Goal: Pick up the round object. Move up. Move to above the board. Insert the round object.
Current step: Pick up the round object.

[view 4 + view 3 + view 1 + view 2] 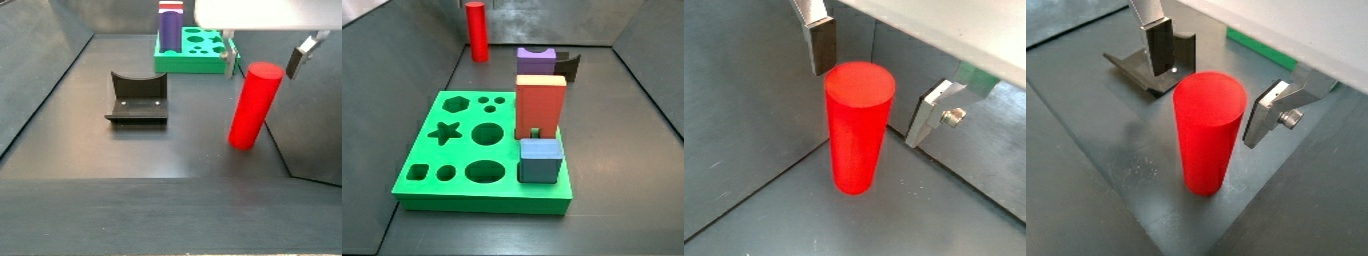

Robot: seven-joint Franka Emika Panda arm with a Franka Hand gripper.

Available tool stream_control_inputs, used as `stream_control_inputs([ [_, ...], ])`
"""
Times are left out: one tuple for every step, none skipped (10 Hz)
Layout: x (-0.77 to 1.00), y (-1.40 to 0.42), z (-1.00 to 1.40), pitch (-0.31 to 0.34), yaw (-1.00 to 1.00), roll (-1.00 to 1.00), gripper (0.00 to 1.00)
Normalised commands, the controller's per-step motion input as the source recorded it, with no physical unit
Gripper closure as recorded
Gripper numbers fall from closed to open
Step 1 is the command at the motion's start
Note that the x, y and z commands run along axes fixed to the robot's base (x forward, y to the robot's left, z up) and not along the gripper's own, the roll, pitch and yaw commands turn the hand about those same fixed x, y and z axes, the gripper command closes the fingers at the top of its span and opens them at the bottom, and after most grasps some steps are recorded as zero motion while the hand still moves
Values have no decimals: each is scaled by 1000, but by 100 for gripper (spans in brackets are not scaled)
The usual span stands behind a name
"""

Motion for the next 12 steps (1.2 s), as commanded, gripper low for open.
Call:
stream_control_inputs([
  [0,143,-391,-1,17,0,0],
  [0,129,-454,0,6,0,0],
  [0,117,-451,0,3,0,0],
  [-11,0,-274,0,0,-99,0],
  [-23,0,-106,-16,0,-114,0],
  [-9,0,-66,-4,0,-53,0],
  [-11,0,-17,-4,0,-20,0],
  [-11,0,-63,-11,0,-96,0],
  [-11,0,-71,-4,0,-99,0],
  [-66,-89,-57,-17,6,-19,0],
  [0,0,0,0,0,0,100],
  [0,0,0,0,0,0,100],
])
